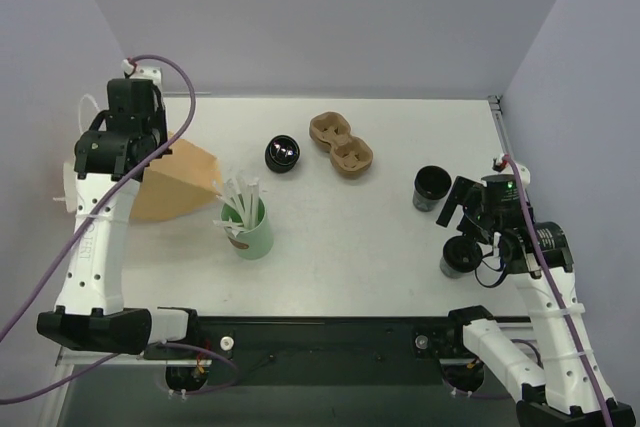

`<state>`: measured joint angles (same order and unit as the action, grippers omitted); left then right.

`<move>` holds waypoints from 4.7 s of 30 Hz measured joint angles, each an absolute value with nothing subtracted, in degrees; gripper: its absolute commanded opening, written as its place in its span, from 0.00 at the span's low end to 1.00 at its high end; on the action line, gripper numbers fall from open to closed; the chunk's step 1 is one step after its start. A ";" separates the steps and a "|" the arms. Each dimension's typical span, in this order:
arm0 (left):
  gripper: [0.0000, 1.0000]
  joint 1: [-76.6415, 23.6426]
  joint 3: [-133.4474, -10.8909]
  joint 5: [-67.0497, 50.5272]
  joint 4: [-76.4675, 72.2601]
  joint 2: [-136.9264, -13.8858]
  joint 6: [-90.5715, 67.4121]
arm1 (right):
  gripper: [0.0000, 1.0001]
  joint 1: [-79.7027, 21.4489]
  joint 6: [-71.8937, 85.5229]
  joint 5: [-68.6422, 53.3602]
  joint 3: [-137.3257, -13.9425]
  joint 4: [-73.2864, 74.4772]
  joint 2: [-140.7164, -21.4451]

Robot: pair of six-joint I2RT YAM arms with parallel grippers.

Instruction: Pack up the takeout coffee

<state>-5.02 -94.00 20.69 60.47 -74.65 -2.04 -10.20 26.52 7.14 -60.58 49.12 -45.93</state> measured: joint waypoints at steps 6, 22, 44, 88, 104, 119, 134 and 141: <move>0.00 -5.10 -109.65 22.39 64.62 -78.28 -1.23 | 0.98 -10.20 26.46 6.28 -60.64 49.17 -44.97; 0.00 -28.67 -136.46 21.15 68.49 -80.75 -6.02 | 0.98 -10.20 26.41 2.55 -66.24 53.01 -40.77; 0.00 -71.46 -144.27 40.51 77.67 -103.18 -20.58 | 0.98 -10.20 25.28 4.14 -68.05 58.41 -36.42; 0.71 -51.33 -119.09 32.51 66.83 -87.44 -21.85 | 0.93 -10.22 23.11 -6.17 -76.12 49.71 -51.27; 0.72 -39.18 -100.33 17.93 45.52 -83.46 -28.49 | 0.85 -11.70 24.93 -3.38 -82.21 37.56 -66.50; 0.68 -69.10 -93.80 24.10 53.95 -72.25 -54.22 | 0.82 -10.85 28.95 -7.40 -87.33 32.36 -84.99; 0.66 -75.37 -104.60 33.04 71.37 -89.73 -70.81 | 0.78 -10.94 26.94 -13.15 -89.34 30.04 -90.70; 0.31 -70.67 -100.22 32.64 70.28 -89.54 -69.65 | 0.74 -12.16 24.38 -14.02 -93.76 29.78 -96.49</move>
